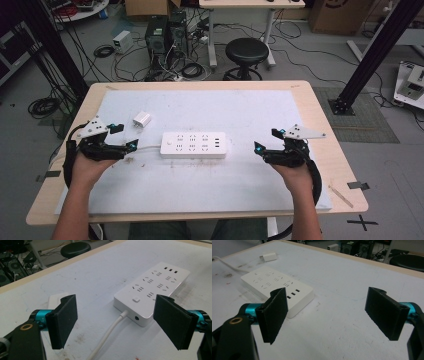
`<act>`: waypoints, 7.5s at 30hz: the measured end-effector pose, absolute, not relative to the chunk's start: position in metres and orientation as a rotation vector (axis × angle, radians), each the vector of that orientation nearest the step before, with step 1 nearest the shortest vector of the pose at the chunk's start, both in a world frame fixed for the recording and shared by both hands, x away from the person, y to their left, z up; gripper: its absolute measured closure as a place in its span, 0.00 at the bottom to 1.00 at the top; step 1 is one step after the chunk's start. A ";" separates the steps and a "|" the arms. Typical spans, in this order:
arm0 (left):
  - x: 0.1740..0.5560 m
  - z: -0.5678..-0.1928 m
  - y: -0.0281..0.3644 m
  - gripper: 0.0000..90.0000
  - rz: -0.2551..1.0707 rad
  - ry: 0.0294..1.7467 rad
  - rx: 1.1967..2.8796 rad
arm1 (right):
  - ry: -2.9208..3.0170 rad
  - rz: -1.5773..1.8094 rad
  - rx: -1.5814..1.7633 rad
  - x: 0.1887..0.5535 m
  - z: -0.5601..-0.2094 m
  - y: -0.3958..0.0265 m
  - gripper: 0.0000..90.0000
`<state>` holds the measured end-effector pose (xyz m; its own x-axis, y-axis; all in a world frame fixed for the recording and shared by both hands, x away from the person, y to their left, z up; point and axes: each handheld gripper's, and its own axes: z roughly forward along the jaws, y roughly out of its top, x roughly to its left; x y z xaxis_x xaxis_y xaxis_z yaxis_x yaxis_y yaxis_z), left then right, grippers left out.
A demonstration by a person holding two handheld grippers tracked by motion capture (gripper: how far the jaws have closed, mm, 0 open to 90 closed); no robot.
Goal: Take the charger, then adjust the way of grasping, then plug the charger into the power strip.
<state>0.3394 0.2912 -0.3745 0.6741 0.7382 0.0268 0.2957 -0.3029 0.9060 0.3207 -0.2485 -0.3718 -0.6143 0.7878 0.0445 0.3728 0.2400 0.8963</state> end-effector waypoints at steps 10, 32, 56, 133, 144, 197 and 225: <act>0.356 -0.376 0.291 0.22 0.579 0.882 1.886 | 2.134 1.330 1.046 0.323 -0.372 -0.247 0.21; 0.470 -0.435 0.294 0.22 0.580 1.161 1.931 | 2.173 1.284 1.074 0.320 -0.387 -0.237 0.21; 0.485 -0.448 0.287 0.43 0.560 1.149 2.035 | 2.180 1.262 1.089 0.321 -0.389 -0.226 0.21; 0.271 -0.403 0.139 0.47 0.687 0.020 2.041 | 2.683 1.808 1.079 0.320 -0.410 -0.134 0.21; 0.255 -0.402 0.125 0.47 0.810 -0.083 2.013 | 2.714 1.936 1.083 0.319 -0.416 -0.122 0.21; 0.302 -0.367 0.224 0.23 0.731 0.389 2.003 | 2.545 2.062 1.120 0.322 -0.409 -0.160 0.70; 0.308 -0.376 0.245 0.23 0.729 0.463 2.000 | 2.423 1.991 1.177 0.349 -0.411 -0.148 0.70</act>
<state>0.3076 0.2446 -0.3761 0.7531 0.5814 0.3080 0.0319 -0.4999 0.8655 0.3489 -0.1483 -0.4107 -0.7342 0.3799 0.5627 0.6257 0.0568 0.7780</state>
